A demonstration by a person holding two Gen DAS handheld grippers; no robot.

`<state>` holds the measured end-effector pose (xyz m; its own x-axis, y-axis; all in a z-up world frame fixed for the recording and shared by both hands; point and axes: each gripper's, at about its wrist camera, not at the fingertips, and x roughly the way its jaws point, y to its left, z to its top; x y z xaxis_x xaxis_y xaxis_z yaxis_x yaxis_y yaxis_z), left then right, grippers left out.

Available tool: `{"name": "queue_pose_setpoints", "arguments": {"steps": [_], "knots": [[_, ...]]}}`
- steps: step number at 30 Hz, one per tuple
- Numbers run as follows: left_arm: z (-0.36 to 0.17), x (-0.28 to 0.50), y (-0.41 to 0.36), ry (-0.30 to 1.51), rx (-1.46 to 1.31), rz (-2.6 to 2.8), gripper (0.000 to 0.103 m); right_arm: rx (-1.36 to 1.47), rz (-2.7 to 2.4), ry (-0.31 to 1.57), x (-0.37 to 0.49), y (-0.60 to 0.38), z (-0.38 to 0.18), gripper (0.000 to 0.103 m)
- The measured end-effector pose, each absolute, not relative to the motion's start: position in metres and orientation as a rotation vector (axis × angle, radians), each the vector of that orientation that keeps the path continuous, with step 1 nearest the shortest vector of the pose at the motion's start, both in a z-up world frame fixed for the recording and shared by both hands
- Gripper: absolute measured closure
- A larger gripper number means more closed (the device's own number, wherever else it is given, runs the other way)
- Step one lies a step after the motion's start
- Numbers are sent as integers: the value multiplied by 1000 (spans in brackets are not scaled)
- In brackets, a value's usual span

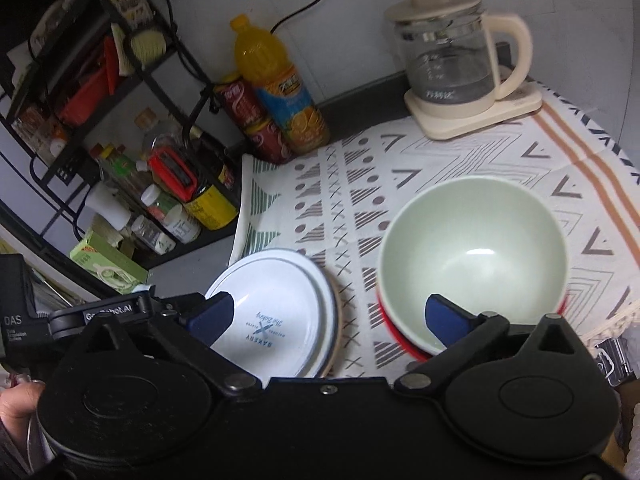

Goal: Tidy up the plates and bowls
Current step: 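Open both tools and move them to the red bowl stack, then close both tools on the rim of the red bowl stack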

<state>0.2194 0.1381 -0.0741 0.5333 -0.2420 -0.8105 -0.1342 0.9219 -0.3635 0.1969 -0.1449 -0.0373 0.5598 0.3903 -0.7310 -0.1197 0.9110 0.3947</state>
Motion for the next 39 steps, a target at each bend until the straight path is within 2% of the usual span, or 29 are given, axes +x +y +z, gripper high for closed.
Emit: {"name": "queue_pose_setpoints", "arguments": {"steps": [15,18,22,27,31,36,39], "knots": [[-76,234,53,1015,-411,-209,18,285,201,881,188,-225,-36,1],[-84,239,41,1030,-433,-227,18,292,161,891,190,-240,-43,6],[-99,247,26,1061,-455,-233,20,335,122,945,197,-260,-59,18],[-119,258,11,1113,-482,-217,22,434,128,1025,210,-280,-81,24],[-135,267,-2,1147,-492,-216,22,448,139,1085,226,-286,-99,25],[-152,273,-6,1173,-522,-163,30,404,198,1150,249,-284,-115,27],[-161,275,-9,1180,-546,-133,41,354,239,1179,264,-280,-124,28]]}}
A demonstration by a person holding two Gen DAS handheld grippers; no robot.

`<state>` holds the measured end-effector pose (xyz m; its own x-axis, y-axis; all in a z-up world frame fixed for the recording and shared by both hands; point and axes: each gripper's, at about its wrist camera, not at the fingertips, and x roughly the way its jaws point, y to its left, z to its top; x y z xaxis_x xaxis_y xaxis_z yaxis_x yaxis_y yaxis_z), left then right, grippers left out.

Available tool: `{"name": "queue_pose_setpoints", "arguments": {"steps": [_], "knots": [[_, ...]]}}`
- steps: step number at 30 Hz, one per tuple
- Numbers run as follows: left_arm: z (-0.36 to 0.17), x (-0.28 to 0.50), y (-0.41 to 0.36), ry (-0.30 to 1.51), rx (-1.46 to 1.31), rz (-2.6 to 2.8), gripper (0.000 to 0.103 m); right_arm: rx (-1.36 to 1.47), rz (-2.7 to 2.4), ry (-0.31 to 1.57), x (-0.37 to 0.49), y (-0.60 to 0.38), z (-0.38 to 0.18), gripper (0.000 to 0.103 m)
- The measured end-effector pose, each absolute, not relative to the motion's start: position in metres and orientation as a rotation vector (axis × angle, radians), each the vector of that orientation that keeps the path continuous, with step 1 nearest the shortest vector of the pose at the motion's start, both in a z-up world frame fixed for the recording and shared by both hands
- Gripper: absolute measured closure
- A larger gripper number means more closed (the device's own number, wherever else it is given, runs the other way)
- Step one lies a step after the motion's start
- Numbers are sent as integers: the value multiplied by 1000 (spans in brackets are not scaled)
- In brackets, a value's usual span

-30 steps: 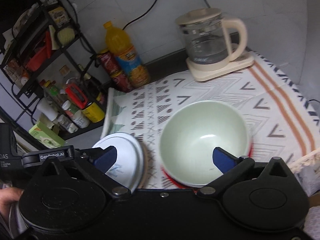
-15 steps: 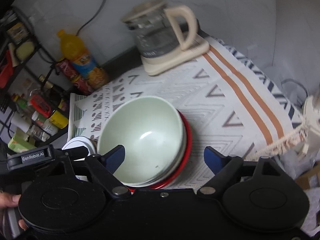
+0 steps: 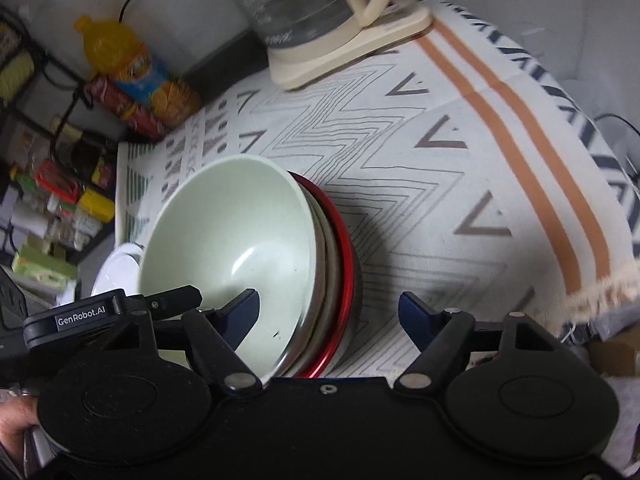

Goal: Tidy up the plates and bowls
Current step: 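Close both tools on the rim of the red bowl stack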

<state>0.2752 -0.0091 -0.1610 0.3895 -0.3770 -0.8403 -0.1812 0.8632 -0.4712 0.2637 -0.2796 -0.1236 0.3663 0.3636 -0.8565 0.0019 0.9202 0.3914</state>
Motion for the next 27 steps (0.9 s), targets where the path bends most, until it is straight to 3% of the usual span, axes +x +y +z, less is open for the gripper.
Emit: {"name": "queue_pose_setpoints", "arguments": {"steps": [1,9,13,27], "knots": [[-164,276,-10,1186,-554,-123,48,340,250,1189,269,-279,-126,30],[-176,278,-18,1197,-599,-126,69,298,322,1301,294,-278,-154,51],[-175,276,-22,1183,-585,-114,70,325,364,1316,294,-274,-158,63],[-162,265,-14,1183,-542,-136,70,398,331,1266,271,-273,-140,63]]}}
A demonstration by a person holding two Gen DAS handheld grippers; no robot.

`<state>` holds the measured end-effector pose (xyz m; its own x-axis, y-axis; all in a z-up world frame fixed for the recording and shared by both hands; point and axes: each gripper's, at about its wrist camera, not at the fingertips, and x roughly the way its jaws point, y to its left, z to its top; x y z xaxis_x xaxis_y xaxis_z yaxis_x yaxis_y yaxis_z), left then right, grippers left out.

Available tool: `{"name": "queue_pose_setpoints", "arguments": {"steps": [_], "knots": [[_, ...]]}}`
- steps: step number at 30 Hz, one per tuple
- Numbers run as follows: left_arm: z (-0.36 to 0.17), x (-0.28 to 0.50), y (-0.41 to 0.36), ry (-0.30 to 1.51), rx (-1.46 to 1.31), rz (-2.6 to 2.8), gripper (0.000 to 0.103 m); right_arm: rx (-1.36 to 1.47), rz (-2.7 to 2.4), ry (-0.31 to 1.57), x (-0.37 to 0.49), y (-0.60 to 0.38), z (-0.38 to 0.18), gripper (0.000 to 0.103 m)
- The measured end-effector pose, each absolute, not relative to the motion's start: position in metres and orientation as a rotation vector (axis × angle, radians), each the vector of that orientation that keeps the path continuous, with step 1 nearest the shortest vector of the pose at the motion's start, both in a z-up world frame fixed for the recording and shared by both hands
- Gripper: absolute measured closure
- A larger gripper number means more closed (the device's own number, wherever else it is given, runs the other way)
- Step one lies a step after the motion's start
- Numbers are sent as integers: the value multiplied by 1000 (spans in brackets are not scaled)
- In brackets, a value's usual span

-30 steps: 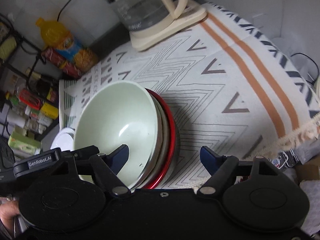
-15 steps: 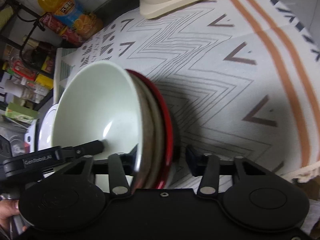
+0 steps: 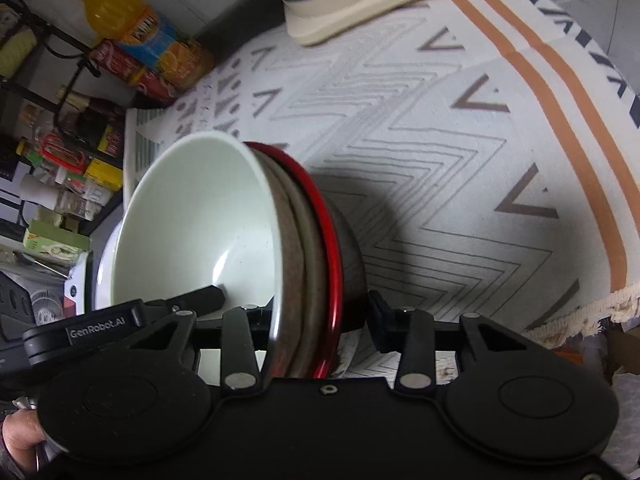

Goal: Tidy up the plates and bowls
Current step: 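Close both tools on the rim of the red bowl stack, then lift the red bowl stack with both tools and lower it onto the plates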

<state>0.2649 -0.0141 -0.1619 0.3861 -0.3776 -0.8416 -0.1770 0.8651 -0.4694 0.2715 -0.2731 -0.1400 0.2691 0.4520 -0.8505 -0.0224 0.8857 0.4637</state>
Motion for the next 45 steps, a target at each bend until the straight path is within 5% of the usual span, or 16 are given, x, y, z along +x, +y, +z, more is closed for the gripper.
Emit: {"name": "queue_pose_setpoints", "arguments": {"steps": [20,45], "knots": [[-100,257,52,1080,-537,-132,69,445,370,1140,273,-212,-86,63],[-123,241,177,1117,-585,-47,69,433,402,1232,258,-93,-109,63]]}}
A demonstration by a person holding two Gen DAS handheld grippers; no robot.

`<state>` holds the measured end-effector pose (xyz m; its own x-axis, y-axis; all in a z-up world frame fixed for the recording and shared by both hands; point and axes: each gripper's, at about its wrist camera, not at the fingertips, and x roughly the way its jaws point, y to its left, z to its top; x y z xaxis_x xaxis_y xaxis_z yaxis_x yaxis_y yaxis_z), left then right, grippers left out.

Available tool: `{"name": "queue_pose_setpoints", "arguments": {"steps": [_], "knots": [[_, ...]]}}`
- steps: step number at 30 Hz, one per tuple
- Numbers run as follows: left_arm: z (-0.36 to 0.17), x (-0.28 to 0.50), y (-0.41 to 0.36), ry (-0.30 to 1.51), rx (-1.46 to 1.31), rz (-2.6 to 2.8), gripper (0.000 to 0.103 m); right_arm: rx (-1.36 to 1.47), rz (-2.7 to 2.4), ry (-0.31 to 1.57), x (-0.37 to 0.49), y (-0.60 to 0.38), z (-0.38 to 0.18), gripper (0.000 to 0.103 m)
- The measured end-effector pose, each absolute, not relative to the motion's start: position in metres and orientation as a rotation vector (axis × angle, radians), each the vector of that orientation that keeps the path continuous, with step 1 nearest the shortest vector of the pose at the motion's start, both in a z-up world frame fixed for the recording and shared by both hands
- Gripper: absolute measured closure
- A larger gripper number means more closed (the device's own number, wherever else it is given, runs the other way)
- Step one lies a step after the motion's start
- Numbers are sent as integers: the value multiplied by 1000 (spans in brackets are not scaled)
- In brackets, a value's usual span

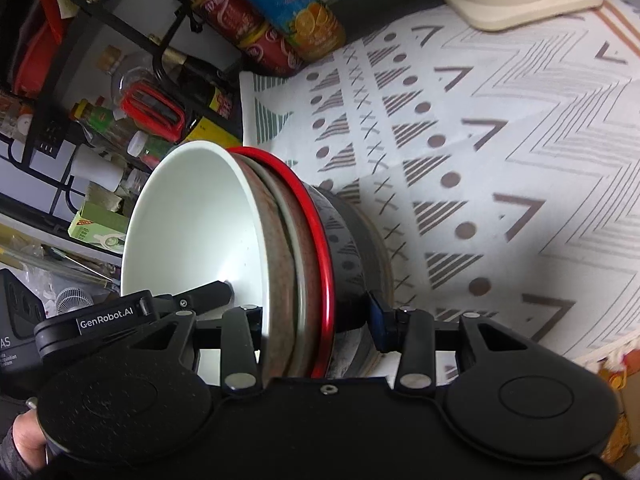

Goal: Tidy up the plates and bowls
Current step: 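Lift the red bowl stack with both tools and lower it onto the plates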

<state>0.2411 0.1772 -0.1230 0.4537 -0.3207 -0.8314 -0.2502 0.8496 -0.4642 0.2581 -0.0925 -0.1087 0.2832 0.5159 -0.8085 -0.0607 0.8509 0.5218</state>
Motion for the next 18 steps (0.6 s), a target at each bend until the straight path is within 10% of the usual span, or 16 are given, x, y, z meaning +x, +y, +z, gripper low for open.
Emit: {"name": "queue_pose_setpoints", "arguments": {"steps": [18], "knots": [[-146,263,217,1156,-545,-112,69,520,287,1223,247,-54,-133,63]]}}
